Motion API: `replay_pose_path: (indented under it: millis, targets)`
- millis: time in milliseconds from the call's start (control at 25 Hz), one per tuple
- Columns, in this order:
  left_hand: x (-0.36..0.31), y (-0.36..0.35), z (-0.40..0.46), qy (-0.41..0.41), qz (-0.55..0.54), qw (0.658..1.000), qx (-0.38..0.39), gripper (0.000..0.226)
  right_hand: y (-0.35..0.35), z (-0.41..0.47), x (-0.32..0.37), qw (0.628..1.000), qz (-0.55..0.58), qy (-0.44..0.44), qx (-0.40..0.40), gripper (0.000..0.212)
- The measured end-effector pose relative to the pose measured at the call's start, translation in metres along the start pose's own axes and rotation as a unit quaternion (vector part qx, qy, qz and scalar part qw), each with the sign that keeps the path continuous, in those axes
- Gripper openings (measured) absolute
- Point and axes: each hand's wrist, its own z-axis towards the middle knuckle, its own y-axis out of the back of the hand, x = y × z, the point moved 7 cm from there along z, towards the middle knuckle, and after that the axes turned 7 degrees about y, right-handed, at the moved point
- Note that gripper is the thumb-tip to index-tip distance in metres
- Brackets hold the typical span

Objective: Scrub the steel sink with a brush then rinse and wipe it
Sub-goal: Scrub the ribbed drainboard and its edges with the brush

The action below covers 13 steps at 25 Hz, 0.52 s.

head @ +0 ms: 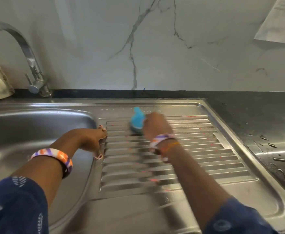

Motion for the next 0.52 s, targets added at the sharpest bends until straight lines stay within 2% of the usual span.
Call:
replay_pose_path:
  millis: [80,160,240,320,400,440,520]
  targets:
    - [0.002,0.000,0.002,0.011,-0.010,1.000,0.006,0.080,-0.024,-0.008,0.064,0.995,0.021,0.086,0.038,0.031]
    - [0.004,-0.002,0.003,0.013,-0.011,1.000,0.011,0.080,-0.024,0.008,0.058,0.994,0.001,0.099,0.035,0.032]
    - [0.004,-0.003,0.003,0.003,-0.005,1.000,0.010,0.085,0.000,0.024,0.003,0.997,-0.049,0.047,0.029,0.033]
    - [0.003,-0.003,0.003,-0.008,-0.010,1.000,0.008,0.089,0.034,0.022,-0.072,0.996,-0.063,-0.070,-0.005,0.033]
    - [0.003,-0.004,0.003,-0.013,-0.015,1.000,0.011,0.091,0.075,0.005,-0.141,0.977,-0.080,-0.189,-0.050,0.032]
    - [0.004,-0.004,0.004,-0.010,-0.009,1.000,0.012,0.091,0.089,-0.003,-0.161,0.969,-0.078,-0.225,-0.063,0.032]
    - [0.006,-0.005,0.009,-0.002,0.006,1.000,0.015,0.088,0.089,-0.006,-0.157,0.968,-0.060,-0.229,-0.083,0.032]
